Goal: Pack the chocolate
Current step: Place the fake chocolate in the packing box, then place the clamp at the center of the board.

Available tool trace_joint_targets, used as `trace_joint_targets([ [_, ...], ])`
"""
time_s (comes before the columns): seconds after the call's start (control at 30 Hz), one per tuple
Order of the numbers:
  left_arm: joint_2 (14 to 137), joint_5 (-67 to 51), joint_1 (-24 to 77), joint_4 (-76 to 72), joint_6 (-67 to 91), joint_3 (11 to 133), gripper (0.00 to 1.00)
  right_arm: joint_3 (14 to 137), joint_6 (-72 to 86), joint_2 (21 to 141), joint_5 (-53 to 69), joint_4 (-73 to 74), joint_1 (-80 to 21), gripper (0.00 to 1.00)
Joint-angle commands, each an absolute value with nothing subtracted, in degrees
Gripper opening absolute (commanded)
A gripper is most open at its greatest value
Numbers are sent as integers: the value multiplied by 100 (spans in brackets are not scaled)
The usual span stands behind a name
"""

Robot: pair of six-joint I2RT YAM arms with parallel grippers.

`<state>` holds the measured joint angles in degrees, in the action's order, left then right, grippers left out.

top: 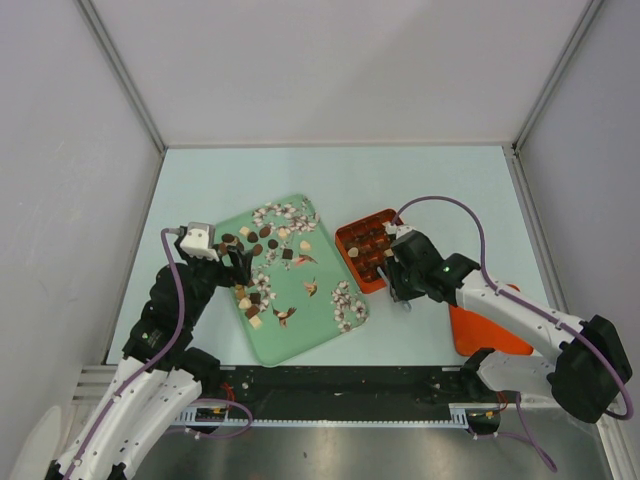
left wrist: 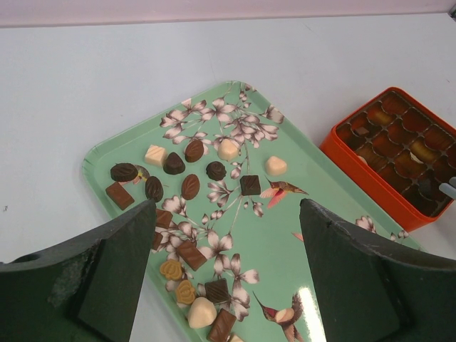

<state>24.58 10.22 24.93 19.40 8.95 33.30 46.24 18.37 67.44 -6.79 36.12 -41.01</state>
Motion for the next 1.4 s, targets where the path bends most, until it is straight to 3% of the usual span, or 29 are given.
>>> trace_joint_targets([
  [0.0, 2435, 940, 2452, 1758, 782, 3287, 86, 4632, 1819, 6495, -756, 3463, -4104, 38],
  [0.17, 2408, 949, 2443, 1758, 773, 3296, 86, 4667, 1837, 6074, -958, 3340, -3973, 31],
  [0.37, 2364, 958, 2443, 1784, 800, 3305, 87, 4763, 1758, 5626, -1256, 3235, -3236, 30],
  [0.63, 2268, 1037, 2443, 1837, 861, 3313, 86, 4764, 1889, 5625, -1152, 2559, -997, 31],
  [0.97, 2153, 1099, 2452, 1837, 896, 3305, 86, 4764, 1951, 6661, -818, 1248, 368, 32],
  [1.37, 2267, 1116, 2461, 1846, 897, 3305, 86, 4737, 1503, 8286, -334, 739, 800, 34],
])
